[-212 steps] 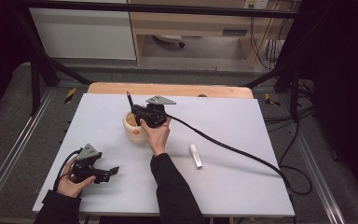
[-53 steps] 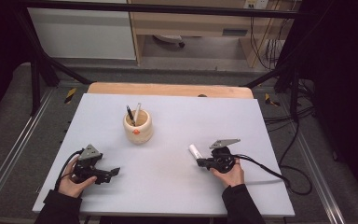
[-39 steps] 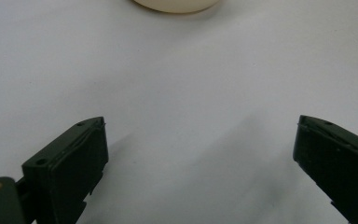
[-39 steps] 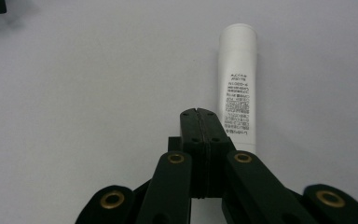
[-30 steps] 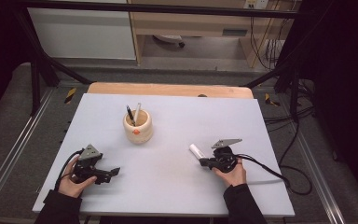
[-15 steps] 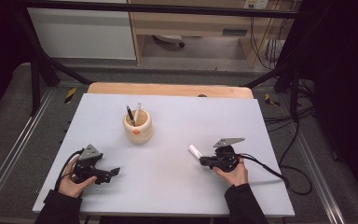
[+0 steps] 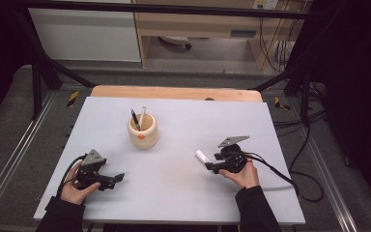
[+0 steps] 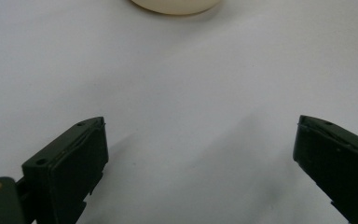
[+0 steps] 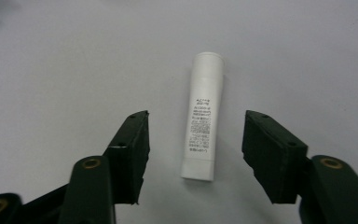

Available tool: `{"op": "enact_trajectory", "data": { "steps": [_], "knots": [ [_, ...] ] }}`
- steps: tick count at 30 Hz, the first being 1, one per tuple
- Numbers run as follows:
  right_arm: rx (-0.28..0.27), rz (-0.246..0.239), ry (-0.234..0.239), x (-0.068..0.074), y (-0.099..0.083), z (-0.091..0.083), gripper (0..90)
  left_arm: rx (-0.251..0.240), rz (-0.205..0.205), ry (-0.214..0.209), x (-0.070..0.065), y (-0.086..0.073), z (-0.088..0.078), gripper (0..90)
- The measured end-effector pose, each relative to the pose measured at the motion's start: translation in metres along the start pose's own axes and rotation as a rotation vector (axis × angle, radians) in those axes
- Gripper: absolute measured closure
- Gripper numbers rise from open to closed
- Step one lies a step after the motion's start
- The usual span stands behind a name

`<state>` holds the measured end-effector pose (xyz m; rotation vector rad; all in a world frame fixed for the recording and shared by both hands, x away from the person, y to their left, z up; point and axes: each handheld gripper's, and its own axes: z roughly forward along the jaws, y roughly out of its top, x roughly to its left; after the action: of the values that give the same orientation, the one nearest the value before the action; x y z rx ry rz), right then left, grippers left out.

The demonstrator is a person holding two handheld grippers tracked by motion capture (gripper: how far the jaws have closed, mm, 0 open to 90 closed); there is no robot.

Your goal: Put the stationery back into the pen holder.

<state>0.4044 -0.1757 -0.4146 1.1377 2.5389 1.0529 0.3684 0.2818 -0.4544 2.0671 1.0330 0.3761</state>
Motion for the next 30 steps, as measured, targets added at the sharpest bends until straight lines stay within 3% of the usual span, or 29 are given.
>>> {"op": "enact_trajectory", "data": {
  "steps": [7,12,20,30],
  "knots": [
    [0.100,-0.024,-0.026,-0.001,0.015,0.005,24.0,-0.001,0.001,-0.001,0.000,0.000,0.000,3.3],
    [0.149,-0.039,-0.047,0.000,0.022,0.008,24.2,0.000,0.000,-0.001,0.000,0.000,0.000,3.3],
    [0.217,-0.050,-0.035,0.002,0.028,0.018,40.9,0.000,-0.001,-0.001,0.000,0.000,0.000,3.3],
    [0.278,-0.050,-0.031,0.000,0.031,0.029,55.0,0.000,-0.001,-0.001,0.000,0.000,0.000,3.3]
  ]
}}
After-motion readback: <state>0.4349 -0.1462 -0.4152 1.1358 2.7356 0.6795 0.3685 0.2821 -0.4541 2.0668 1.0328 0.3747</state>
